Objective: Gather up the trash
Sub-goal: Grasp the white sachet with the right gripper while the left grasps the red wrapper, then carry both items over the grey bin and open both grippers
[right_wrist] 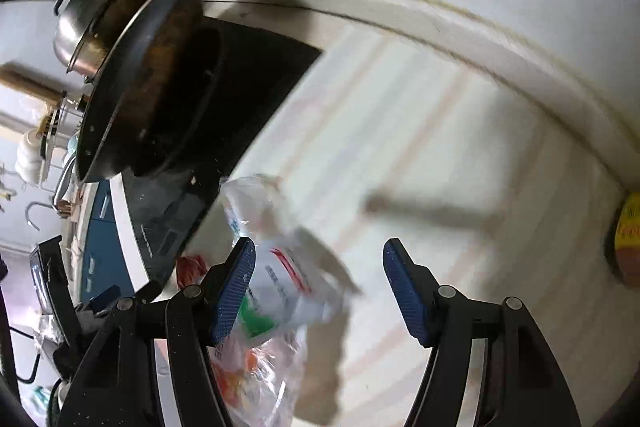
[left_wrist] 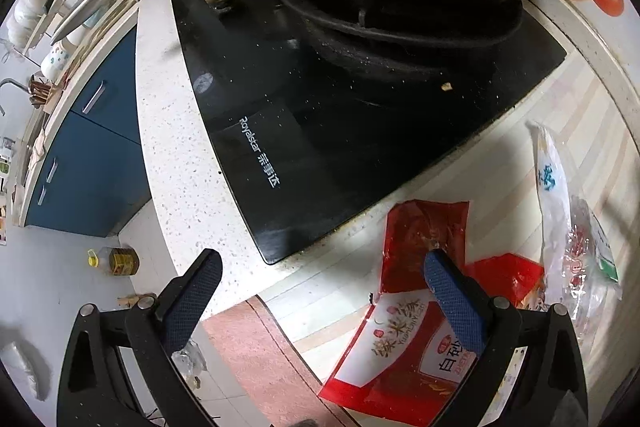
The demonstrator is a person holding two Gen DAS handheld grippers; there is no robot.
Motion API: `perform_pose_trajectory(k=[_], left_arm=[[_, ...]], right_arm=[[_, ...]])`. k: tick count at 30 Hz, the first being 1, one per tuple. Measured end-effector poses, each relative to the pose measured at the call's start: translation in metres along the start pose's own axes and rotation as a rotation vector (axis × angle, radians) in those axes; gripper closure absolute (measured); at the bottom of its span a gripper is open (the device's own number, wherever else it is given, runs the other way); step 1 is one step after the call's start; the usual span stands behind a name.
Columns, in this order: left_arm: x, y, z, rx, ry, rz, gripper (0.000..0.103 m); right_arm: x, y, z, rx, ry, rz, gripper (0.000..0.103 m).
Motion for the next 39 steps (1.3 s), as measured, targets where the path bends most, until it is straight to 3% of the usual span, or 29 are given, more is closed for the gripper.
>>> perform_pose_trajectory(k=[5, 10, 11, 12, 13, 20, 22, 24, 26, 27, 28, 29, 30, 31, 39], left_arm=[[-0.004, 0.004, -0.005, -0.006, -0.021, -0.006, 0.0], [-0.012, 0.007, -0.013, 0.047, -0.005, -0.036, 0.0], [-0.013, 0.007, -0.012, 0.059, 0.015, -0.042, 0.0], [-0.014, 0.007, -0.011, 0.063, 0.03, -0.042, 0.0], [-0.014, 0.007, -0.009, 0.066, 0.04, -0.041, 0.0], [-0.039, 0.014, 0.025, 0.039, 0.179, -0.119, 0.002], [-0.049, 0.017, 0.034, 0.025, 0.19, -0.142, 0.012], [-0.045, 0.012, 0.039, 0.004, 0.193, -0.091, 0.028], [-0.038, 0.008, 0.045, -0.02, 0.21, -0.064, 0.064], [-0.036, 0.008, 0.048, -0.024, 0.22, -0.072, 0.066], [-0.034, 0.006, 0.049, -0.032, 0.228, -0.067, 0.082], [-0.032, 0.005, 0.05, -0.038, 0.236, -0.056, 0.088], [-0.028, 0.004, 0.049, -0.038, 0.239, -0.048, 0.089], [-0.026, 0.002, 0.047, -0.037, 0.24, -0.041, 0.097], [0.025, -0.007, 0.026, -0.008, 0.277, 0.053, 0.1]], right_arm=[[-0.007, 0.017, -0.02, 0.077, -0.026, -0.019, 0.034], [-0.056, 0.03, -0.027, 0.089, 0.046, -0.161, 0.035], [-0.066, 0.03, -0.025, 0.068, 0.044, -0.161, 0.038], [-0.069, 0.03, -0.026, 0.066, 0.038, -0.15, 0.067], [-0.069, 0.028, -0.028, 0.068, 0.033, -0.13, 0.089], [-0.032, 0.015, -0.024, 0.051, 0.032, 0.031, 0.095], [-0.026, 0.012, -0.018, 0.037, 0.037, 0.046, 0.095], [-0.021, 0.009, -0.012, 0.022, 0.045, 0.053, 0.095], [-0.018, 0.008, -0.007, 0.021, 0.057, 0.056, 0.095], [-0.016, 0.007, -0.005, 0.021, 0.061, 0.058, 0.095], [-0.015, 0.008, -0.005, 0.023, 0.064, 0.06, 0.095], [-0.014, 0.007, -0.004, 0.022, 0.065, 0.063, 0.095], [-0.013, 0.007, -0.006, 0.025, 0.065, 0.067, 0.095], [-0.011, 0.008, -0.007, 0.031, 0.068, 0.071, 0.095], [0.01, 0.011, -0.028, 0.062, 0.037, 0.102, 0.097]])
Point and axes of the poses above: each gripper's, at about its wrist camera, not at the fingertips, and x roughly against the way its jaws point, z to its right, y to its underside, the point moved 8 cm from there along -x, roughly the way its jaws point, and after that the axes turned 7 degrees about z, right-handed, at the moved point
